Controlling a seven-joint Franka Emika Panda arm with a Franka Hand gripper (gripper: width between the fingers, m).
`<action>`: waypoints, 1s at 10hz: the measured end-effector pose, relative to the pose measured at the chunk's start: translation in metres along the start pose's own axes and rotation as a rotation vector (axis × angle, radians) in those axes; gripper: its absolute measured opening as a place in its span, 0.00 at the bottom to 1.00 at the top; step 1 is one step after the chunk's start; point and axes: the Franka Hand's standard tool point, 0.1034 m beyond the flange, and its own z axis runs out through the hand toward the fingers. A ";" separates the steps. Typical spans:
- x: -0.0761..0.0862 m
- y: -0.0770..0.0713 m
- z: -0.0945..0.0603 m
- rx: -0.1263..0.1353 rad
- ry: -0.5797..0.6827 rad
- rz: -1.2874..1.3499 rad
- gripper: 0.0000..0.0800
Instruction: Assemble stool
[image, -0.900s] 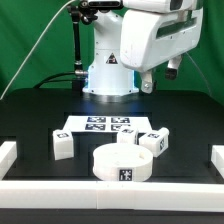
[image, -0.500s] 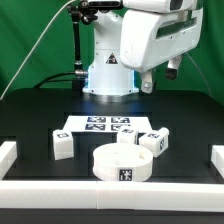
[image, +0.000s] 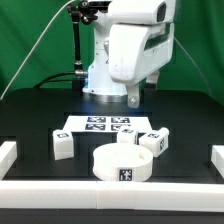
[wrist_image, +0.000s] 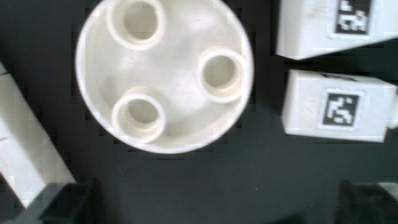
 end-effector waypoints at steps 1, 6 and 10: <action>0.000 -0.001 0.000 0.004 -0.002 0.008 0.81; -0.015 0.004 0.023 -0.098 0.053 -0.138 0.81; -0.013 0.004 0.037 -0.115 0.062 -0.168 0.81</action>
Offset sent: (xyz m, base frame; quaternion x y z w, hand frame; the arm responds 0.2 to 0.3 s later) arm 0.0000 0.0000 0.0000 0.0000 0.0000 0.0000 1.0000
